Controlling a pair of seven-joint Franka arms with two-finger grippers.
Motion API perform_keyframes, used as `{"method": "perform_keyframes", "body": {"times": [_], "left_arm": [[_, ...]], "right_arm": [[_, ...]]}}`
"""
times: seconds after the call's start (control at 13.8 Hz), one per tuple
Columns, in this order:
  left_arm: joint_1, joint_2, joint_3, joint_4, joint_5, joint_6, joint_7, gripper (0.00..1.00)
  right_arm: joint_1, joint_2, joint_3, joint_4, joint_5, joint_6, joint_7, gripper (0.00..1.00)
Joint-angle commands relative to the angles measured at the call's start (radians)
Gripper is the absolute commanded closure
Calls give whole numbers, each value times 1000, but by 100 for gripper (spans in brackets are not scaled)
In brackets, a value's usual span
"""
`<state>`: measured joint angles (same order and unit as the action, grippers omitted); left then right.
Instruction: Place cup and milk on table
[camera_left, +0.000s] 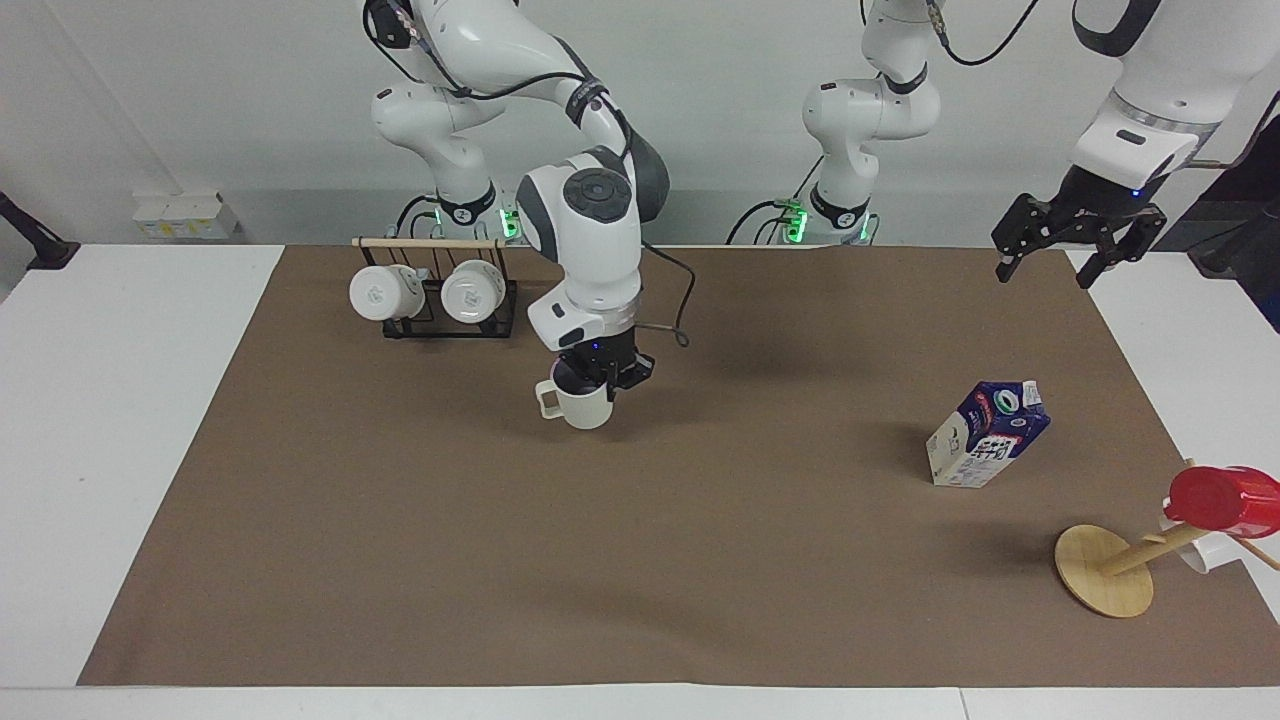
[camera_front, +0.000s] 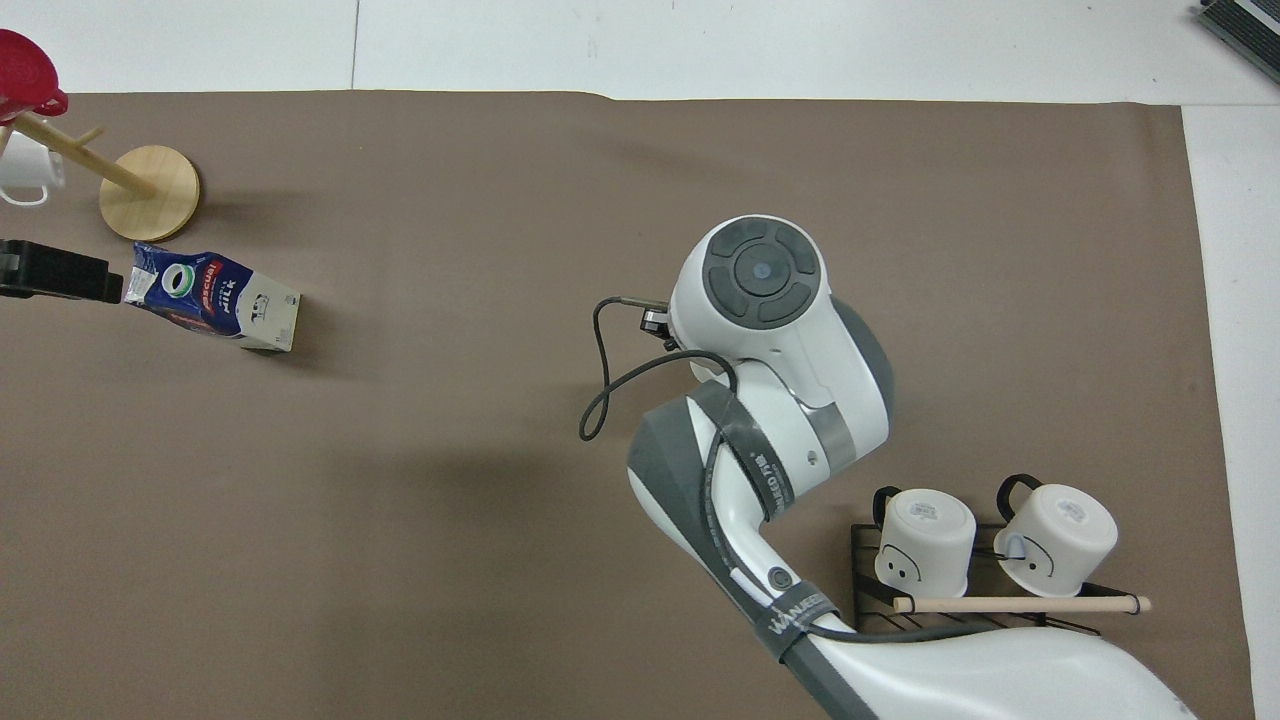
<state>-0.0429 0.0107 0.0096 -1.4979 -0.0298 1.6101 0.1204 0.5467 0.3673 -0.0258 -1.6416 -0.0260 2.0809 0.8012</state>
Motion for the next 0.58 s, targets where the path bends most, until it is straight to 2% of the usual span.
{"method": "perform_keyframes", "body": {"times": [0.0, 0.29, 0.51], "left_arm": [[12, -23, -2, -30, -10, 24, 5, 0], [15, -11, -2, -28, -10, 76, 10, 0], [17, 28, 1, -31, -9, 114, 11, 0]], "right_arm": [[36, 45, -3, 28, -11, 66, 42, 100], [58, 71, -3, 20, -35, 140, 52, 100], [71, 79, -3, 3, -46, 156, 53, 100]]}}
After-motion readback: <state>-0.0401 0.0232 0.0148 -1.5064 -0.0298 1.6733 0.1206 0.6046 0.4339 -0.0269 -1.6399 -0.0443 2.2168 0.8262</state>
